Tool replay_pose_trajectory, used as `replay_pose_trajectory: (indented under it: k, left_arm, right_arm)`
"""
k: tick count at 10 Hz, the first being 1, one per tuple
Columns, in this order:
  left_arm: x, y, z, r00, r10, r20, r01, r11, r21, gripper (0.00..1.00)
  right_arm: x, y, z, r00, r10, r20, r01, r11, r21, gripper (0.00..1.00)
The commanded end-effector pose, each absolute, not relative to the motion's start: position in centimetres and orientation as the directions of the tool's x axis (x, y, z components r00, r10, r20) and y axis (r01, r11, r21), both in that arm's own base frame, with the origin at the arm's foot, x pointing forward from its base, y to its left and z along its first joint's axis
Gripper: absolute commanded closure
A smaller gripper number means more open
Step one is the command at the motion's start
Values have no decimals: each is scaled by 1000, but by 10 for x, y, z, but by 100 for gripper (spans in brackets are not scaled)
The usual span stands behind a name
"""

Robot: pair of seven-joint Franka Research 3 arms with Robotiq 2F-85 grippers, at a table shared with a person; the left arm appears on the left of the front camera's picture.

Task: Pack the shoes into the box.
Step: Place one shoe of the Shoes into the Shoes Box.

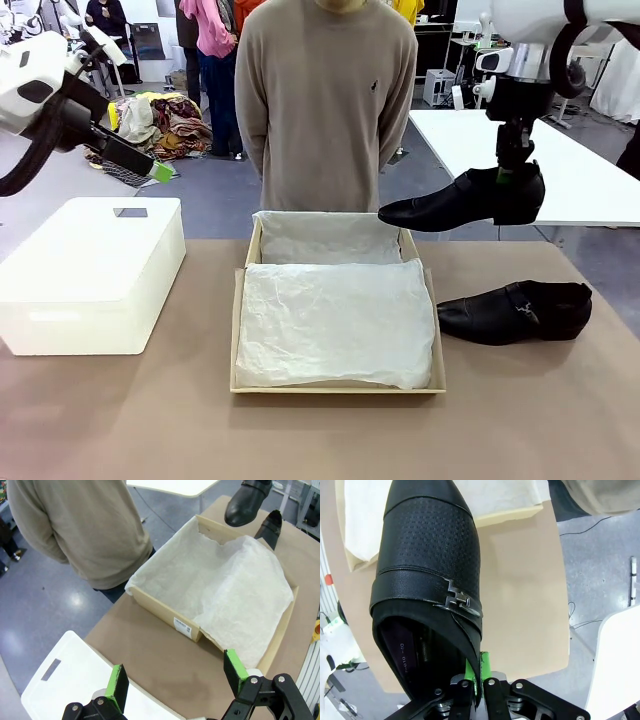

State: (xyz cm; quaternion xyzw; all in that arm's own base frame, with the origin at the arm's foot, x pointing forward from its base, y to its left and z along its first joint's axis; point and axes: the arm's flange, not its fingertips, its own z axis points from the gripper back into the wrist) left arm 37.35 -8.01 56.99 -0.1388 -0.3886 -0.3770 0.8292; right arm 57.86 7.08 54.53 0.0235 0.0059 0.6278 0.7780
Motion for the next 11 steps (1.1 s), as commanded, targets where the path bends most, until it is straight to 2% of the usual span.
replay_pose_trajectory:
  k: [1, 5, 11]
  left_arm:
    - [373, -80, 568, 406, -513, 756, 740, 670, 58, 0]
    - [373, -80, 568, 406, -513, 756, 740, 670, 58, 0]
    - [373, -80, 568, 406, -513, 756, 740, 670, 58, 0]
  right_arm:
    - [585, 97, 551, 258, 966, 27, -964, 255, 78, 100]
    - [598, 169, 545, 272, 962, 10, -959, 270, 89, 100]
    - [609, 248, 519, 261, 961, 86, -964, 254, 83, 100]
